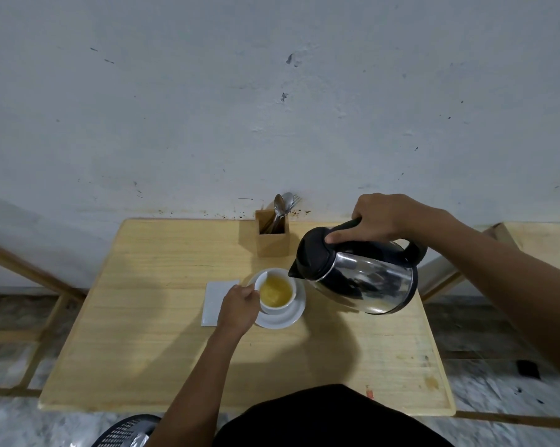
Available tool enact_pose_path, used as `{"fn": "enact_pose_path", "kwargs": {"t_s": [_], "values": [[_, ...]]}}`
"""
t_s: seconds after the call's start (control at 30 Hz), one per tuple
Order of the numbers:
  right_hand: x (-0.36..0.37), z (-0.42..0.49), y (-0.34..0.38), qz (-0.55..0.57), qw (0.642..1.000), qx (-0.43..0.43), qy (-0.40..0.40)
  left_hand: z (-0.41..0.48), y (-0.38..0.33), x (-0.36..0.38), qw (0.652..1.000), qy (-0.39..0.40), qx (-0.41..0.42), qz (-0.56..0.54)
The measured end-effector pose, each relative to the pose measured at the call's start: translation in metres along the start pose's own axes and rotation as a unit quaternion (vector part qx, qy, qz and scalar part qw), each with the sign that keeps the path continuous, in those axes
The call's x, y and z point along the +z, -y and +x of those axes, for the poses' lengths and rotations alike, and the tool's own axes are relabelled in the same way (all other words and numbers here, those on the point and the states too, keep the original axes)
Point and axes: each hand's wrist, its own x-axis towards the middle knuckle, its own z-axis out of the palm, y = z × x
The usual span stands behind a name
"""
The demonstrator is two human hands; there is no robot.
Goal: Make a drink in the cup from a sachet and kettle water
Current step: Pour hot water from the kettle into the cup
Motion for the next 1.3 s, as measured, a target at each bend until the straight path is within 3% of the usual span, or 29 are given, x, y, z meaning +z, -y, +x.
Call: {"fn": "enact_pose_path", "kwargs": {"t_s": [0.2, 0.33, 0.47, 0.6, 0.87, 1.2, 1.3], "values": [[0.014, -0.018, -0.049, 0.155, 0.984, 0.025, -0.082, -0.011, -0.008, 0.01, 0.994, -0.099, -0.005, -0.05], [0.03, -0.03, -0.091, 0.302, 0.935, 0.039, -0.182, -0.011, -0.011, 0.024, 0.983, -0.158, -0.039, -0.089], [0.04, -0.04, -0.121, 0.365, 0.892, 0.046, -0.264, -0.012, -0.018, 0.034, 0.969, -0.191, -0.101, -0.121], [0.05, -0.038, -0.147, 0.413, 0.853, 0.053, -0.315, -0.01, -0.019, 0.038, 0.968, -0.213, -0.091, -0.095], [0.07, -0.014, -0.173, 0.451, 0.823, 0.041, -0.342, -0.008, -0.027, 0.041, 0.968, -0.238, -0.078, -0.005], [0.092, 0.014, -0.194, 0.514, 0.798, 0.001, -0.314, -0.012, -0.03, 0.043, 0.965, -0.253, -0.067, -0.013], [0.092, 0.022, -0.199, 0.509, 0.808, 0.0, -0.298, -0.012, -0.027, 0.043, 0.968, -0.24, -0.069, -0.01]]}}
